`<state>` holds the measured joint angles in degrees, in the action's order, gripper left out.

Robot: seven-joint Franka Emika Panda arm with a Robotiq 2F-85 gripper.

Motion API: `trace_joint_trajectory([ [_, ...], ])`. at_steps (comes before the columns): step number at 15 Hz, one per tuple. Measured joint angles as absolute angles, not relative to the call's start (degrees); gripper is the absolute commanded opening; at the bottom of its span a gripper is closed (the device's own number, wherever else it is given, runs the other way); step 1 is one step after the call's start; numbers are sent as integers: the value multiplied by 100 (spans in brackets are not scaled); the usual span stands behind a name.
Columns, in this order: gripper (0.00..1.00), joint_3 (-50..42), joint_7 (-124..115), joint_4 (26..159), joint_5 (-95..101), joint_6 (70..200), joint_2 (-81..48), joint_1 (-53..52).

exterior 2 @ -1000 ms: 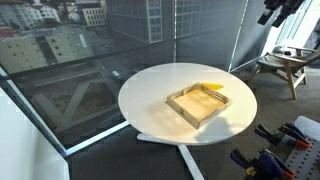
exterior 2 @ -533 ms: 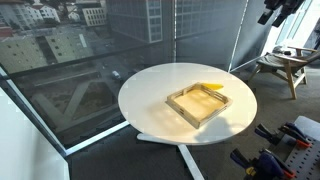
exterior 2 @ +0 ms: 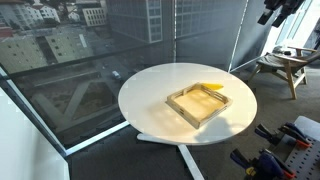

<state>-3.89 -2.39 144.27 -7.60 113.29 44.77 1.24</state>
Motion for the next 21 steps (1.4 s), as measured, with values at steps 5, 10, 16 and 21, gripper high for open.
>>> trace_joint_trajectory([
  [5,100,-381,-239,14427,-760,11329,4470,124],
  [10,100,-335,-239,14408,-760,11243,4400,126],
  [16,100,-248,-255,14220,-632,10979,4115,194],
  [21,100,-185,-258,13927,-517,10967,3720,229],
])
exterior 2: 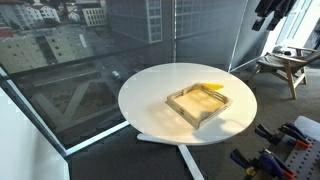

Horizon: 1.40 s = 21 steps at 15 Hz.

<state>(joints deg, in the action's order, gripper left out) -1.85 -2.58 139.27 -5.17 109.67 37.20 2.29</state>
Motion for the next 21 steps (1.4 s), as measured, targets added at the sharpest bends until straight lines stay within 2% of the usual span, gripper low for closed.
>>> trace_joint_trajectory([
  [13,100,-385,-72,13124,-499,11155,2651,233],
  [21,100,-850,1164,12761,-510,11202,2159,235],
])
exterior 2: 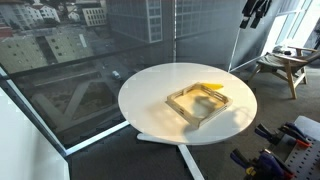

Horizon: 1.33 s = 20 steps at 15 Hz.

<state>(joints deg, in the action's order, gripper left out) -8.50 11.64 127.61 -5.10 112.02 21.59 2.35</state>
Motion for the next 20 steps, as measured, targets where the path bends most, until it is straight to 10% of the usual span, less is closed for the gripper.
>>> trace_joint_trajectory([
  [20,100,-1327,3285,11998,-840,11572,531,383],
])
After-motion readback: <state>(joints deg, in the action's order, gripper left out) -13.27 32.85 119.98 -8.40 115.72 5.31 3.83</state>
